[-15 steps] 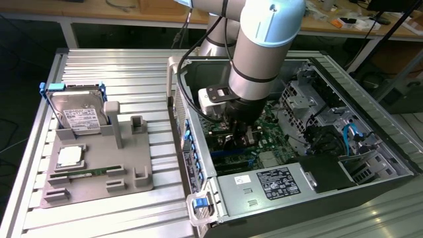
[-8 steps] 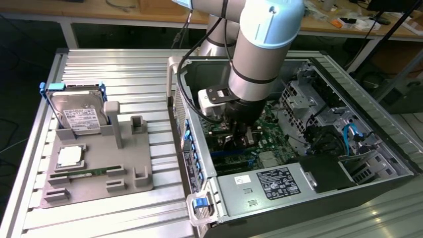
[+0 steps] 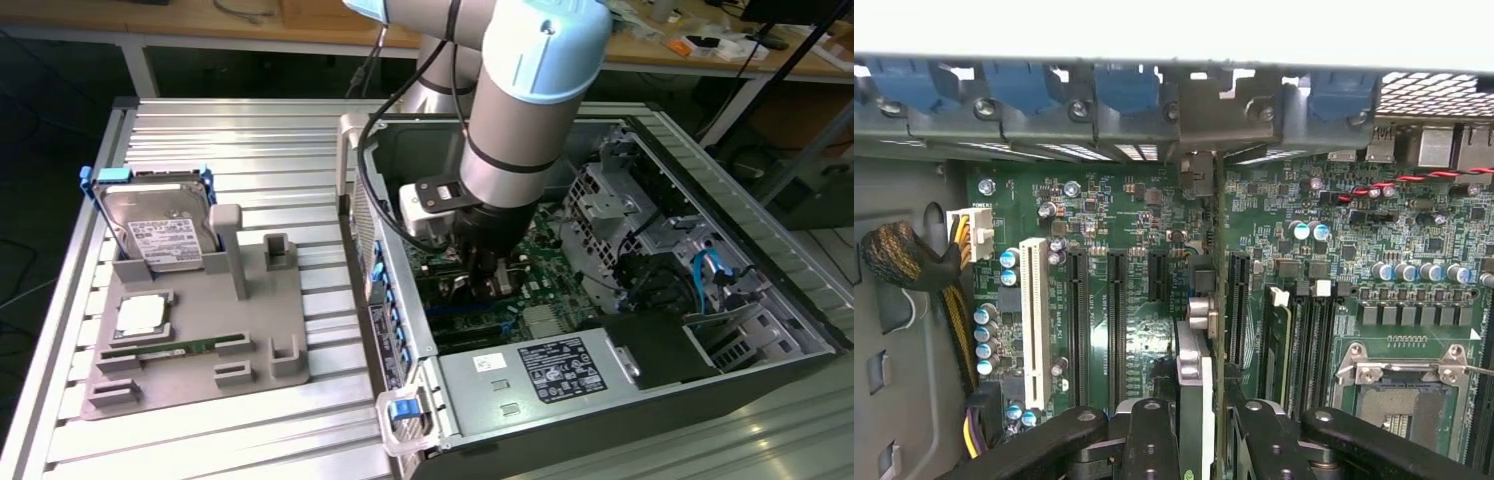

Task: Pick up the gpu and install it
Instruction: 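Insert the gpu into the slot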

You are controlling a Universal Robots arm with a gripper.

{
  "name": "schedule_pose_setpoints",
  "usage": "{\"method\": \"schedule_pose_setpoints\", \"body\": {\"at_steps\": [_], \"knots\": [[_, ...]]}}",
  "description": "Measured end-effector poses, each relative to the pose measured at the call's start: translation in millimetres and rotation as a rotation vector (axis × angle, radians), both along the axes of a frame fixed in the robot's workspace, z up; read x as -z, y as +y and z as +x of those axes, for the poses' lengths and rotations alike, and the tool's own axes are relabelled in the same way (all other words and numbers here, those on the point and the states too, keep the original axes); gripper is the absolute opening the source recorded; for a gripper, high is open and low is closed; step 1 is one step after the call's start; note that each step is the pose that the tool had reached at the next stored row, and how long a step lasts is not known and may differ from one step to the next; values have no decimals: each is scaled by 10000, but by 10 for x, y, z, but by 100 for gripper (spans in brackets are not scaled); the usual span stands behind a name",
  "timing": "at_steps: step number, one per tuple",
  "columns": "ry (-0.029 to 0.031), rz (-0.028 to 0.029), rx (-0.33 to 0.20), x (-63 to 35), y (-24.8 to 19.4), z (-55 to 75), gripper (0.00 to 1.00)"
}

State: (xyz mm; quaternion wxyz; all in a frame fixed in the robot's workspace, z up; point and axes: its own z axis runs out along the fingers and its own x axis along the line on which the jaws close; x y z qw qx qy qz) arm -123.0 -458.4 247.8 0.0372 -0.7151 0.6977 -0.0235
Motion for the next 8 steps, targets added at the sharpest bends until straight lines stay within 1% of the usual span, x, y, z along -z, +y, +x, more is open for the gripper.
{"method": "schedule_pose_setpoints", "body": {"at_steps": [6,8], "knots": [[-3,4,0,6,0,0,27],[3,-8,-1,26,-1,0,27]]}}
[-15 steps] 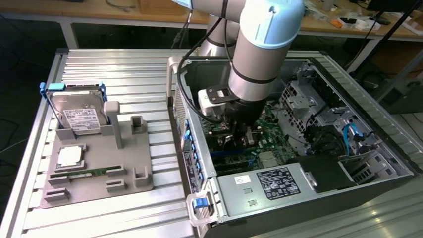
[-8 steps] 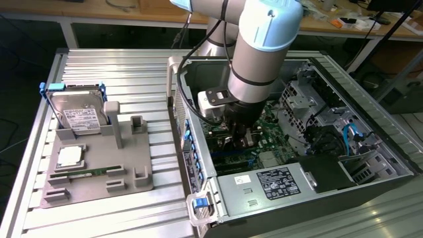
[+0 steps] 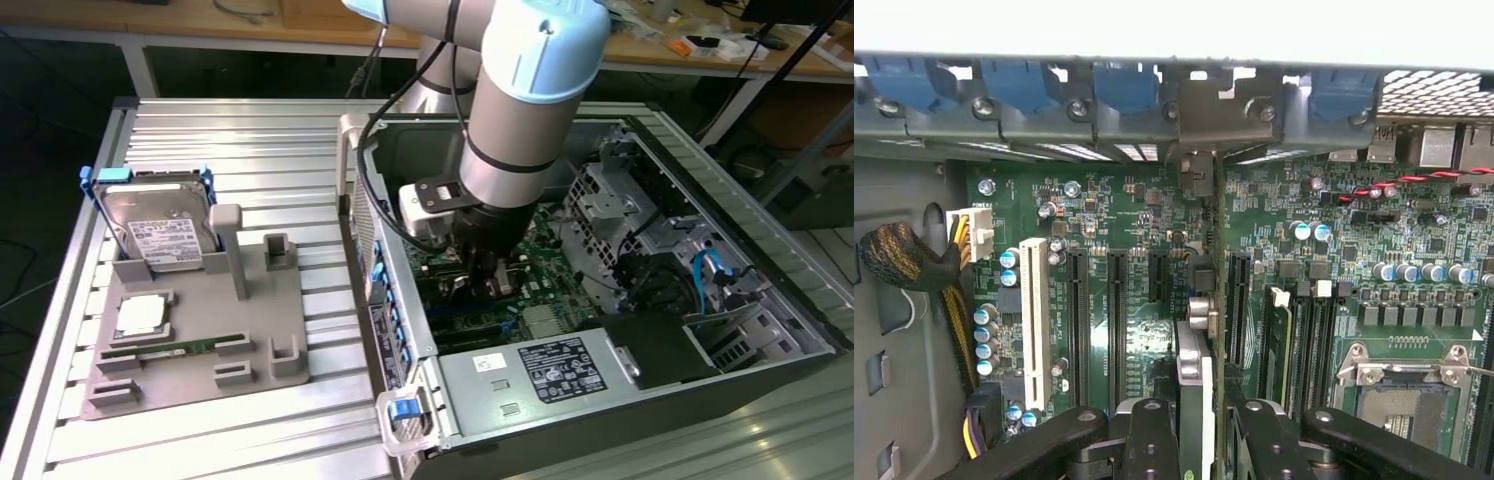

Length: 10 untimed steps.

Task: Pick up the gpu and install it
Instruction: 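Insert the gpu into the slot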

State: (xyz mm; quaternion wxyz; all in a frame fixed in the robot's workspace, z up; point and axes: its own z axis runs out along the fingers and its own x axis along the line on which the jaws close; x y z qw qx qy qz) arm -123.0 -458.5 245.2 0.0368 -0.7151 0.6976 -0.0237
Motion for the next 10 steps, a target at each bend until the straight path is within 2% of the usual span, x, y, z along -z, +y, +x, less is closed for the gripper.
{"method": "schedule_pose_setpoints", "body": {"at_steps": [10], "knots": [[-11,23,1,-24,0,1,27]]}}
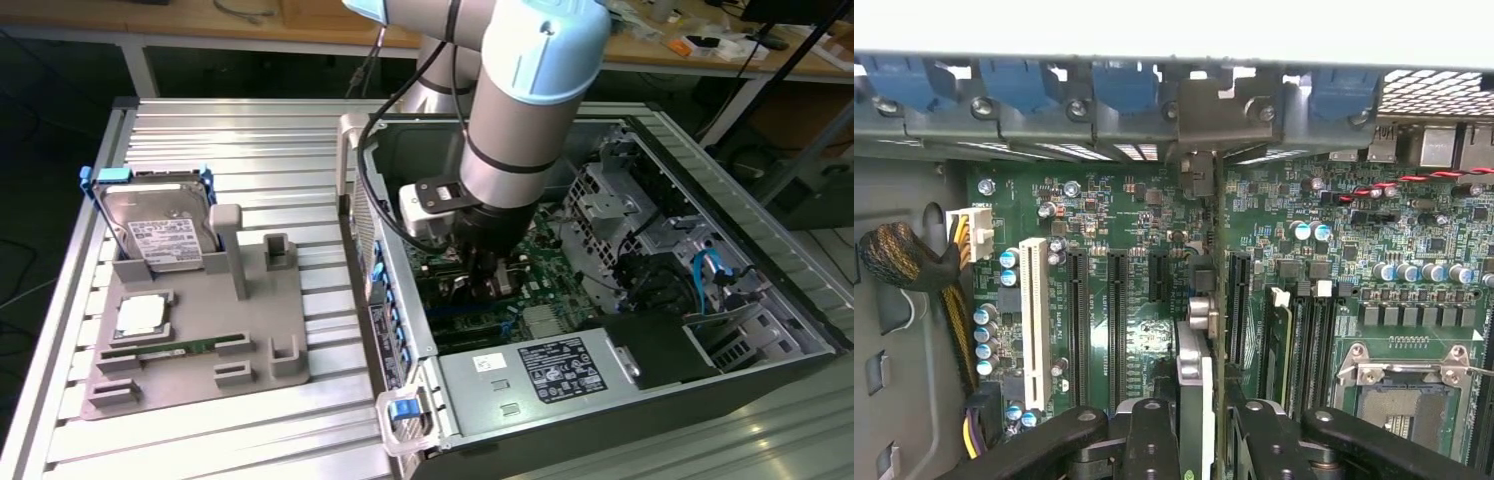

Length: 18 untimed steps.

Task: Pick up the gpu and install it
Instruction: 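Insert the gpu into the slot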

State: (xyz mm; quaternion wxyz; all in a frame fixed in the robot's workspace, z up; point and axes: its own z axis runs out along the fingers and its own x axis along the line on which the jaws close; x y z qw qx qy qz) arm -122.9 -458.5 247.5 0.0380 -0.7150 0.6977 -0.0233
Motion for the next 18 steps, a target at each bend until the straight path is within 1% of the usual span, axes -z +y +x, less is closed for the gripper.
{"method": "schedule_pose_setpoints", "body": {"at_steps": [1,2,4,9,13,18], "knots": [[-6,8,0,-12,1,1,27],[3,-7,-1,-30,-1,0,27],[6,-8,-1,-31,-1,0,27],[5,-8,0,-31,-28,-1,27],[6,-9,0,-31,-29,-1,27],[6,-9,0,-5,-29,-1,27]]}}
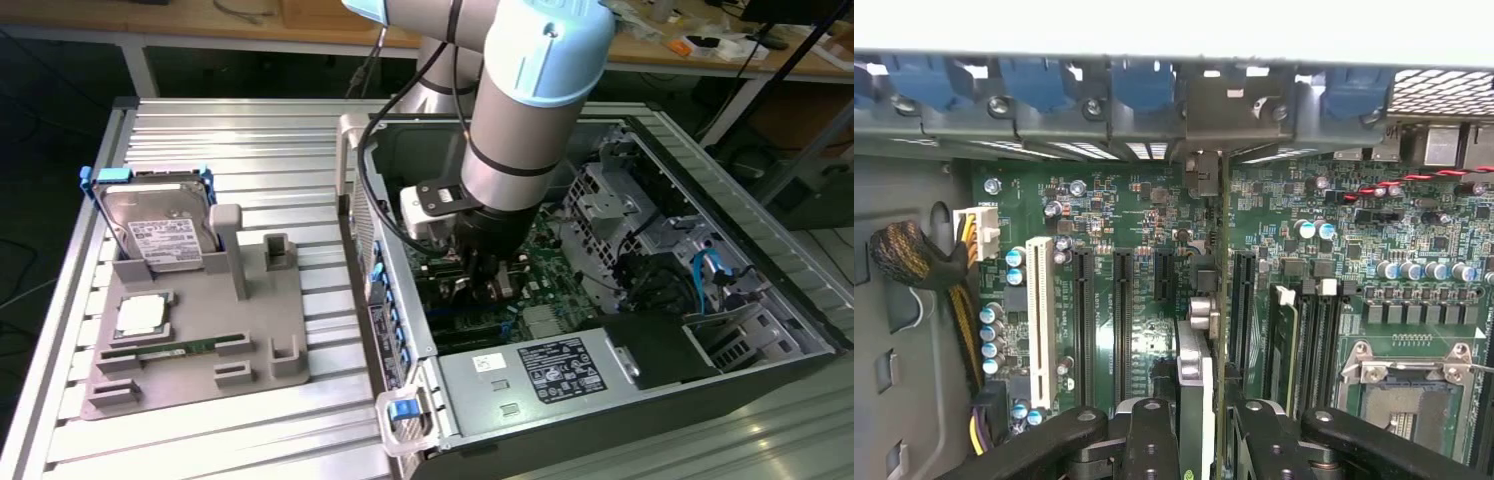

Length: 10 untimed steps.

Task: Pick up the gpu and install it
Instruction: 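Insert the gpu into the slot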

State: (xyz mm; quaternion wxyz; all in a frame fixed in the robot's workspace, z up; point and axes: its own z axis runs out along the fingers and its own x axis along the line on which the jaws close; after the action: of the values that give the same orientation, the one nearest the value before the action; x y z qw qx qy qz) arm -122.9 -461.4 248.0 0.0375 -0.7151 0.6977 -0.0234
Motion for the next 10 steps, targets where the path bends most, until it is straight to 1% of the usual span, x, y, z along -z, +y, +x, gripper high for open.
{"method": "schedule_pose_setpoints", "body": {"at_steps": [10], "knots": [[1,-1,0,25,0,0,27]]}}
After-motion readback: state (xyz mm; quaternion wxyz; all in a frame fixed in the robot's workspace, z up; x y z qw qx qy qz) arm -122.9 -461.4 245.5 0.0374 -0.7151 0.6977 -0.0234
